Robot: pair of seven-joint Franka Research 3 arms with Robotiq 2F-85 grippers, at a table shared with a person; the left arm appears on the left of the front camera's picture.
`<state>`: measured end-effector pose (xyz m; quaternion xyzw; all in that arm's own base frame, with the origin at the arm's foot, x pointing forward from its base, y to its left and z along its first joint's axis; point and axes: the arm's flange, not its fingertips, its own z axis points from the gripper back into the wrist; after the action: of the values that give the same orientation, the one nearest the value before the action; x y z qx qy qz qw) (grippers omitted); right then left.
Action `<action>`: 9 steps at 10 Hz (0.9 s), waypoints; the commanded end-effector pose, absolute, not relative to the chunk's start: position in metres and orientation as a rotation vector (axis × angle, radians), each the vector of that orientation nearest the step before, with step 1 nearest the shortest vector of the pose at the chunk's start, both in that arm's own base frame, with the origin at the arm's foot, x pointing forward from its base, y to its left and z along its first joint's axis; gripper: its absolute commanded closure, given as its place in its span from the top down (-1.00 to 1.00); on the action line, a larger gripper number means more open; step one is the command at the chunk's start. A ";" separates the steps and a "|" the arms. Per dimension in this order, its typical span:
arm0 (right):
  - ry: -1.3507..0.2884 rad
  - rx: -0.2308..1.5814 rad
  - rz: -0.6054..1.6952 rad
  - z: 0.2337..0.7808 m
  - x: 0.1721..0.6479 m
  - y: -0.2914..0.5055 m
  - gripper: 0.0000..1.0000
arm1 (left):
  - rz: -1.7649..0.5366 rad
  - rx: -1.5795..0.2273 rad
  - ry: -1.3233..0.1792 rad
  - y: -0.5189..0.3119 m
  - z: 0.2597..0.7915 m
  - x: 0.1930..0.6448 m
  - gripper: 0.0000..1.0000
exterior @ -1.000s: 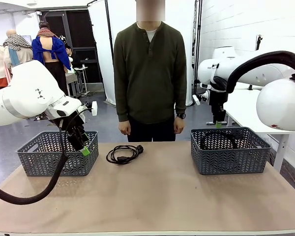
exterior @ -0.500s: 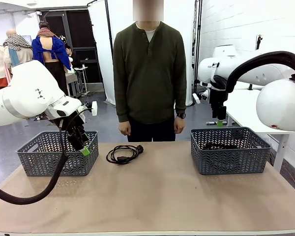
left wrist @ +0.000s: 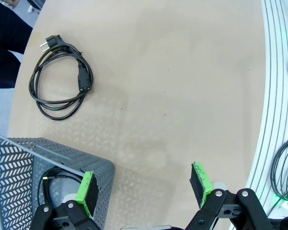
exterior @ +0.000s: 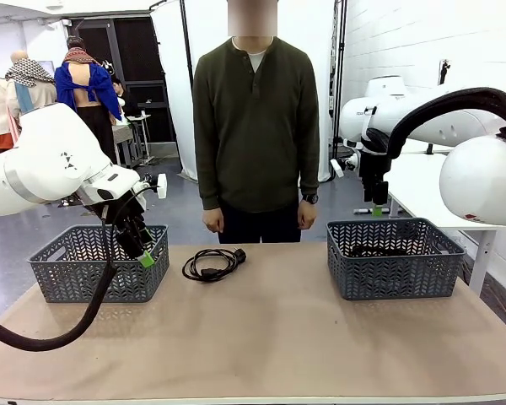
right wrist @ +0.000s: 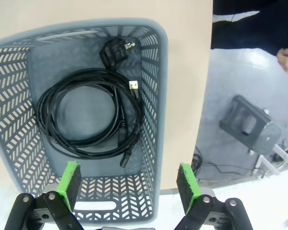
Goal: Organize the cables according to human instructions.
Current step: Pick up a bundle of cables and place it in the basket indicated by the human.
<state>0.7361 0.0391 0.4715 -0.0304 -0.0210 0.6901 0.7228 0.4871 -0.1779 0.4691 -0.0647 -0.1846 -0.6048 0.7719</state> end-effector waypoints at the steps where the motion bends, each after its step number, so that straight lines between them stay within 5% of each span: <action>1: -0.045 -0.068 1.525 0.471 0.736 0.039 1.00 | -1.309 -0.139 -0.401 -0.178 0.470 0.487 1.00; 4: -0.051 -0.052 1.482 0.475 0.738 0.047 1.00 | -1.309 -0.139 -0.401 -0.178 0.470 0.487 1.00; 9: -0.141 0.055 1.202 0.517 0.642 0.063 1.00 | -1.309 -0.139 -0.401 -0.178 0.470 0.487 1.00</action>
<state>0.6832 0.0649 0.5269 0.0044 -0.0499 0.5816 0.8119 0.4872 -0.1779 0.4691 -0.0647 -0.1846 -0.6048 0.7720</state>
